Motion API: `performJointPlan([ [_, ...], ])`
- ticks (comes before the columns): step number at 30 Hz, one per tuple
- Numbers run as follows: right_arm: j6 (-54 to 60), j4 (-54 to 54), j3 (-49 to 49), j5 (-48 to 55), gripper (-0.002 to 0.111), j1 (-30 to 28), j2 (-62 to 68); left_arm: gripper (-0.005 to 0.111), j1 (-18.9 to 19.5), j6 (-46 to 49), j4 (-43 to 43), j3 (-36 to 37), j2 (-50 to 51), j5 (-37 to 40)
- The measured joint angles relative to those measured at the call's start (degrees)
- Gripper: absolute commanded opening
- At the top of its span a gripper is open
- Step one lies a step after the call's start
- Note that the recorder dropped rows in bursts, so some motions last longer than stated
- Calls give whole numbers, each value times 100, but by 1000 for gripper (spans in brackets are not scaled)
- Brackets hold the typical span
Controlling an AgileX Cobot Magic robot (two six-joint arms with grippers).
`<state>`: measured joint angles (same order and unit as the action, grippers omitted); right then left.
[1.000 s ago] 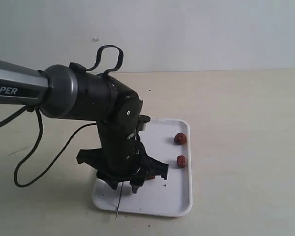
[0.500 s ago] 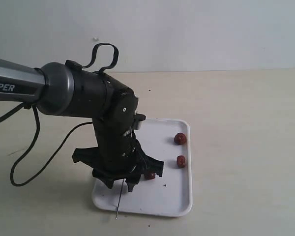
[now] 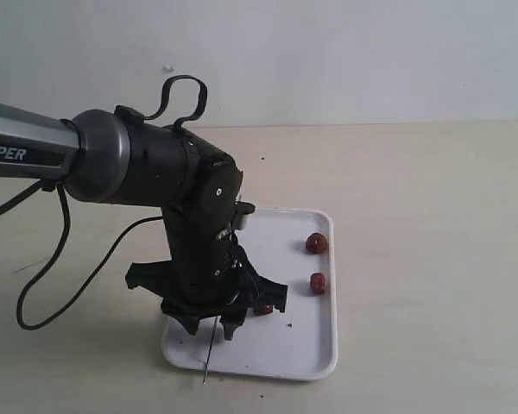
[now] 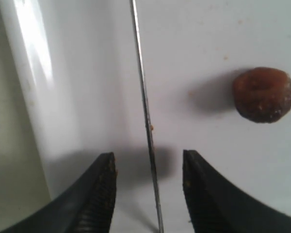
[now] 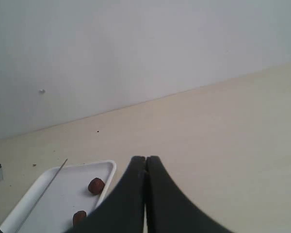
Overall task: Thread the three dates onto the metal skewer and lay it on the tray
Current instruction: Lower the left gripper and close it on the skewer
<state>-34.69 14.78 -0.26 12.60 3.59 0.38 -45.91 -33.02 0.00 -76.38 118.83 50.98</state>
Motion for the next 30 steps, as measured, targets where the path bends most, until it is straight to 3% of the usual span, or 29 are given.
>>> performJointPlan([
  [30,0,0,0,0,0,0,0,44,187,22,96,-218,8,4],
])
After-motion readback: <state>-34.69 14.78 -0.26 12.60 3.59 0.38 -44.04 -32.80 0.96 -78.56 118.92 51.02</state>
